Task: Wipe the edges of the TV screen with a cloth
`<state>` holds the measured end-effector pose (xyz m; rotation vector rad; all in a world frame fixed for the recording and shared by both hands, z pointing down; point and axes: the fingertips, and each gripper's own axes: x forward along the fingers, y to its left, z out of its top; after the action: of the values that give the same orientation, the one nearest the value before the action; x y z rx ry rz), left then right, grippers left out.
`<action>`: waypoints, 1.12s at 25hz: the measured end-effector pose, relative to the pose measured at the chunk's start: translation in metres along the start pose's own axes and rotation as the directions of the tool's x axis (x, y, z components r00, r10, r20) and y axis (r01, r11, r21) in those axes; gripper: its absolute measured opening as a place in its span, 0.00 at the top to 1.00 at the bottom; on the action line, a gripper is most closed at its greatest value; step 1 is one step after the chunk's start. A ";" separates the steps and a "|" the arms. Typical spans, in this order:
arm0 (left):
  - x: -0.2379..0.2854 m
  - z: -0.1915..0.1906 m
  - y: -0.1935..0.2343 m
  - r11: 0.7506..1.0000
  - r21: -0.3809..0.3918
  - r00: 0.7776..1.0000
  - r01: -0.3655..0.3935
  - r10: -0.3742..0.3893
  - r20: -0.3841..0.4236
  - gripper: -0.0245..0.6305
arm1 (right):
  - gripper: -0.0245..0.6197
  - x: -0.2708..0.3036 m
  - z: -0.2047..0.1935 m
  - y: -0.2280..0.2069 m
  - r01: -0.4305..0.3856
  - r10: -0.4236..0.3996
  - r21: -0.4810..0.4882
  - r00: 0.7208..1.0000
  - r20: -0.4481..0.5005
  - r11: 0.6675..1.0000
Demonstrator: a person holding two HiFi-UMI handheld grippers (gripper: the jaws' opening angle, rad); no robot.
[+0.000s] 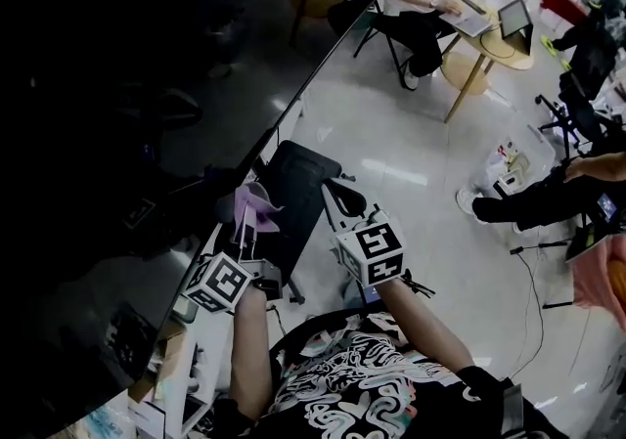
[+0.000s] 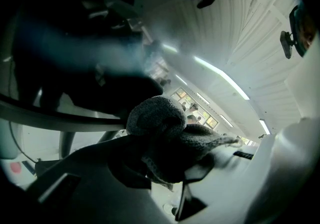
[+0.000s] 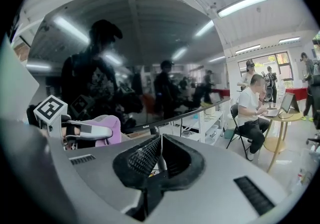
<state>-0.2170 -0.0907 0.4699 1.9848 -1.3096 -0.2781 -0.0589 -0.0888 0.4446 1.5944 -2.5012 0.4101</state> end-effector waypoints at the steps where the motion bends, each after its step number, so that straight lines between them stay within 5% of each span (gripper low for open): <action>1: 0.003 -0.001 -0.002 1.000 0.002 1.000 0.002 -0.002 -0.005 0.79 | 0.91 -0.001 0.000 -0.004 0.008 -0.008 0.004 1.000 -0.001 1.000; 28: 0.063 -0.007 -0.031 0.999 -0.041 1.000 0.022 -0.023 -0.021 0.79 | 0.91 -0.006 0.027 -0.094 0.080 -0.082 0.039 0.996 0.039 0.996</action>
<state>-0.1629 -0.1359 0.4669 1.9642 -1.2592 -0.2905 0.0292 -0.1290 0.4316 1.7284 -2.4617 0.4207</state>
